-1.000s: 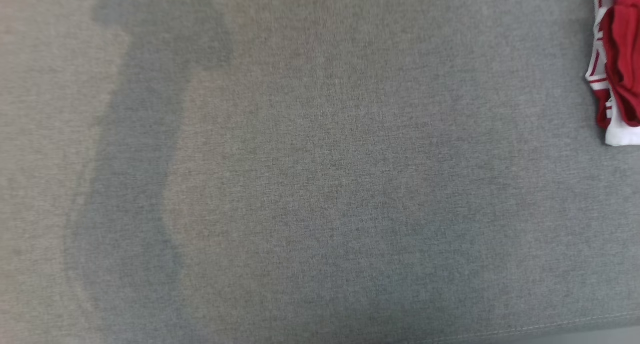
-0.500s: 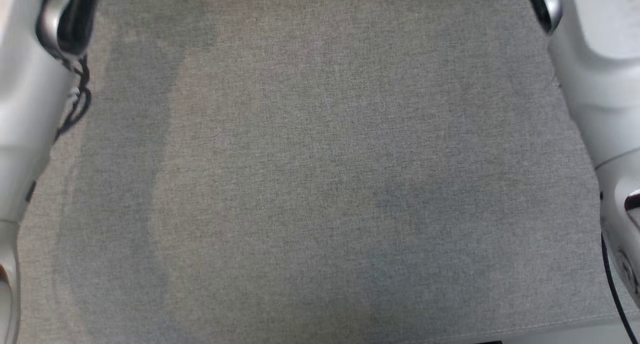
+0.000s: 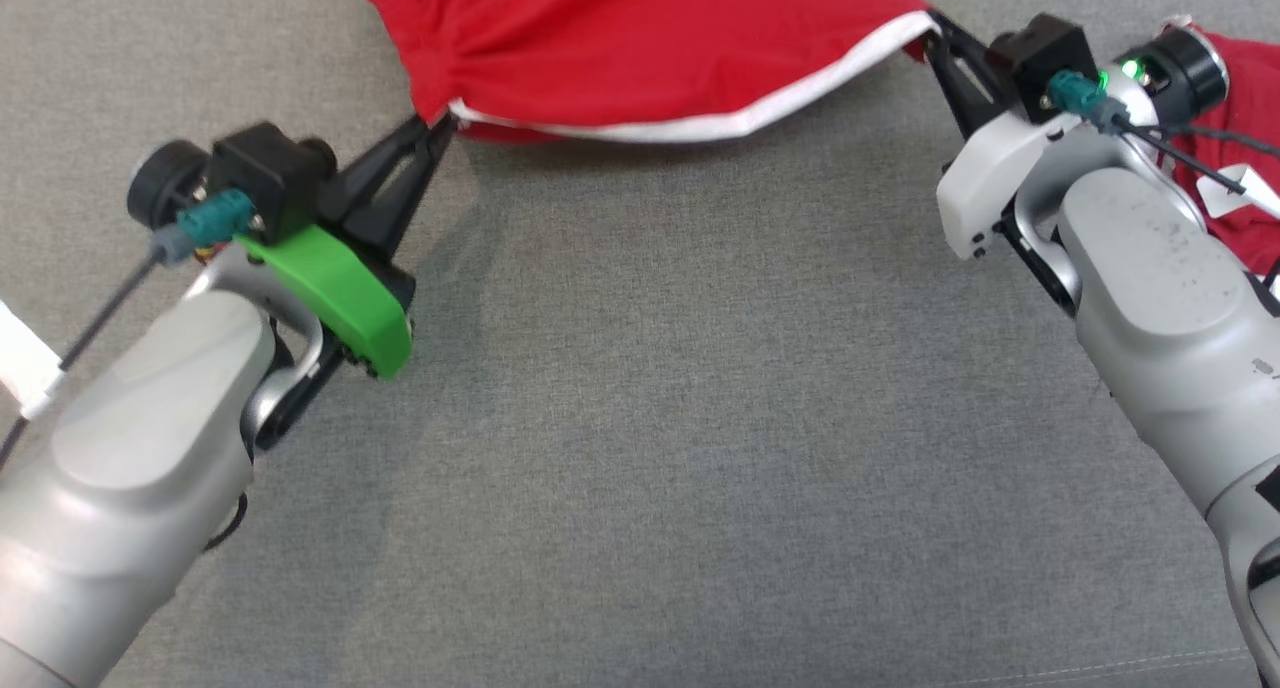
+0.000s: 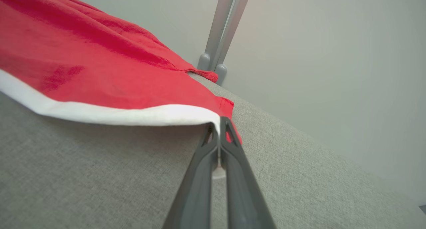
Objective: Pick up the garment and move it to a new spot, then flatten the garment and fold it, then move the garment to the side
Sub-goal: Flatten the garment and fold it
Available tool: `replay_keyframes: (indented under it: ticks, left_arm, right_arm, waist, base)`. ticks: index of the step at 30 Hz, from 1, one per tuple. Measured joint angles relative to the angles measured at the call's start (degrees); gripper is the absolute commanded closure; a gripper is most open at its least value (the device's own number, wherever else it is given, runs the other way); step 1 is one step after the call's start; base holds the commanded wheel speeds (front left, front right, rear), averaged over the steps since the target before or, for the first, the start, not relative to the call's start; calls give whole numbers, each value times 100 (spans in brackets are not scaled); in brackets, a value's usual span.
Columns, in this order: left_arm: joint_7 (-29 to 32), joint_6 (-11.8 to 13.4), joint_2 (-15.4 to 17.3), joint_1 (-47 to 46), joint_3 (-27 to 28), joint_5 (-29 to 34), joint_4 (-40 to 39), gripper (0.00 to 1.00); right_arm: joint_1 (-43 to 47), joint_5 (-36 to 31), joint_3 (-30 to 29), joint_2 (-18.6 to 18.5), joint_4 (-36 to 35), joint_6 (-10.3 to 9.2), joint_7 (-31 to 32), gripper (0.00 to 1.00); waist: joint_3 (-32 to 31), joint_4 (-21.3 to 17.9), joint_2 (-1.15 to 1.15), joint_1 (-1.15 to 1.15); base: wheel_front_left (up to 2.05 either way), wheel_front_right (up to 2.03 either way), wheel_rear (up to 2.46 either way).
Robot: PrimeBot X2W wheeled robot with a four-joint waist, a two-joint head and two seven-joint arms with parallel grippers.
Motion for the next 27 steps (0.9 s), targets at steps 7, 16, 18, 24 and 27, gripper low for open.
replay_keyframes:
  ticks: [7, 16, 18, 24, 27]
  left_arm:
    - [-5, 0, 193, 543, -649, 367, -76, 100]
    - [-5, 0, 425, 1296, -1191, 494, -166, 100]
    - [-5, 0, 449, 1475, -1251, 475, -225, 100]
    - [-7, -1, 595, 1903, -1511, 409, -493, 100]
    - [3, -1, 770, 2137, -1636, 344, -706, 100]
  right_arm:
    - [429, 964, 1035, -434, -223, 0, 289, 100]
    - [1124, 2700, 2577, -1533, -1666, -1, 1120, 100]
    - [1343, 3166, 2883, -1852, -2135, 0, 1344, 100]
    - [1580, 3808, 3411, -2846, -3290, 0, 1753, 100]
    - [1759, 3971, 3562, -3164, -3755, 0, 1952, 100]
  waist:
    - [-615, 18, 0, 0]
    - [-1344, -2, 0, 0]
    - [-1509, -3, 0, 0]
    - [-1928, 26, 0, -1]
    - [-2115, 45, 0, 0]
  base:
    - [0, 0, 0]
    - [0, 0, 0]
    - [0, 0, 0]
    - [0, 0, 0]
    - [0, 0, 0]
